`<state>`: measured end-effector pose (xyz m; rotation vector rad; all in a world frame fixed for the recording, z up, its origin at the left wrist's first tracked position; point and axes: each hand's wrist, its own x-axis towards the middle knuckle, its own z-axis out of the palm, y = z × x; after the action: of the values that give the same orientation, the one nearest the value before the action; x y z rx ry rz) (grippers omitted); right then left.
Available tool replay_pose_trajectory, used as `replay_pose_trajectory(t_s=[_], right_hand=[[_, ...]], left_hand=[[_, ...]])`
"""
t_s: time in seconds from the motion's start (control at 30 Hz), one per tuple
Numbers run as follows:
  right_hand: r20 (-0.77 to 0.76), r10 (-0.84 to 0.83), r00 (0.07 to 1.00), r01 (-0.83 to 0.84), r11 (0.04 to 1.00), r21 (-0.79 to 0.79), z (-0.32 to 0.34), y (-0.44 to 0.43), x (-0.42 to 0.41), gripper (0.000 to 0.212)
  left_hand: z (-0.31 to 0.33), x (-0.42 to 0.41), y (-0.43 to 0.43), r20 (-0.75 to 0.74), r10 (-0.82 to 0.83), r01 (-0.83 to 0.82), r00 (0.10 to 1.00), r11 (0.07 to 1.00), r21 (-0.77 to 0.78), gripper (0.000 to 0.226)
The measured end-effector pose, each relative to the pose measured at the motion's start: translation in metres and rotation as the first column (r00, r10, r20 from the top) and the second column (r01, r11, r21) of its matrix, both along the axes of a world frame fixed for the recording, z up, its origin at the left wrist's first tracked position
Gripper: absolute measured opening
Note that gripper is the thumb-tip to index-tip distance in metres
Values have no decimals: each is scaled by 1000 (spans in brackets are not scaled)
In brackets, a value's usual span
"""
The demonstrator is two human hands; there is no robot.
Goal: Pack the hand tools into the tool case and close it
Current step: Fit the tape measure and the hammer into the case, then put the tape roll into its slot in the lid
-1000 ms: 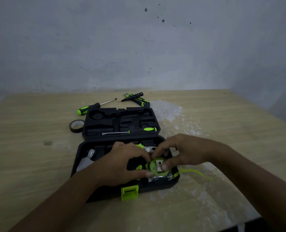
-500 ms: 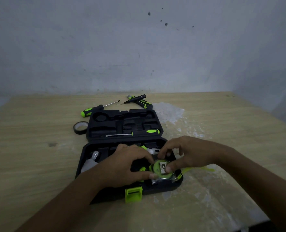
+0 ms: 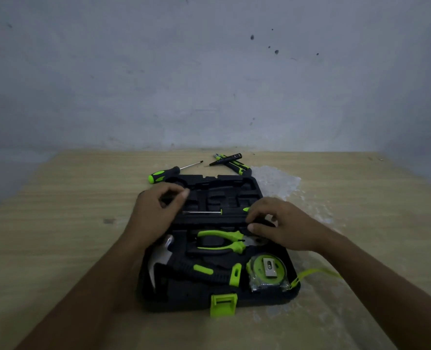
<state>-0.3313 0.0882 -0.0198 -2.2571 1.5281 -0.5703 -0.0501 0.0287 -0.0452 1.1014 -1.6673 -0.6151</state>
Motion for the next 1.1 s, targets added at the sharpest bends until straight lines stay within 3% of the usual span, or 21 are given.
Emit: replay_pose_trajectory(t_s=[0.07,0.13,0.2,0.33,0.47,0.73,0.93,1.1], right_hand=[[9,-52,999,52,998,-37,-6,-8,0,15],[39,-130,991,131,991,-23,-12,-15,-3,20],[66,-192,979,188,980,59,-18,-21,-8,31],[161,-284,945,255,950,179,-28,-27,-9,54],[274,-355,894,295,926,236,-38,-26,-5,52],[290,-321,901,255,936,243,-36,-18,-6,49],[309,-287,907,206,941,267,-39,-9,0,50],[297,-295,908,222,941,257,-40,-8,1,49]], left_hand=[[-15,20,-19,-12,158,-157,987,987,39,3],[-33,42,-36,181,261,-266,948,964,2,8],[-46,53,-46,421,282,-293,862,955,-41,19],[-49,46,-42,530,303,-329,792,943,-47,26],[-49,48,-44,461,379,-402,802,914,-52,14],[-27,36,-33,60,335,-326,940,938,-120,10],[-21,30,-30,249,135,-113,959,989,-99,16],[-20,29,-36,339,125,-93,932,990,-108,18]])
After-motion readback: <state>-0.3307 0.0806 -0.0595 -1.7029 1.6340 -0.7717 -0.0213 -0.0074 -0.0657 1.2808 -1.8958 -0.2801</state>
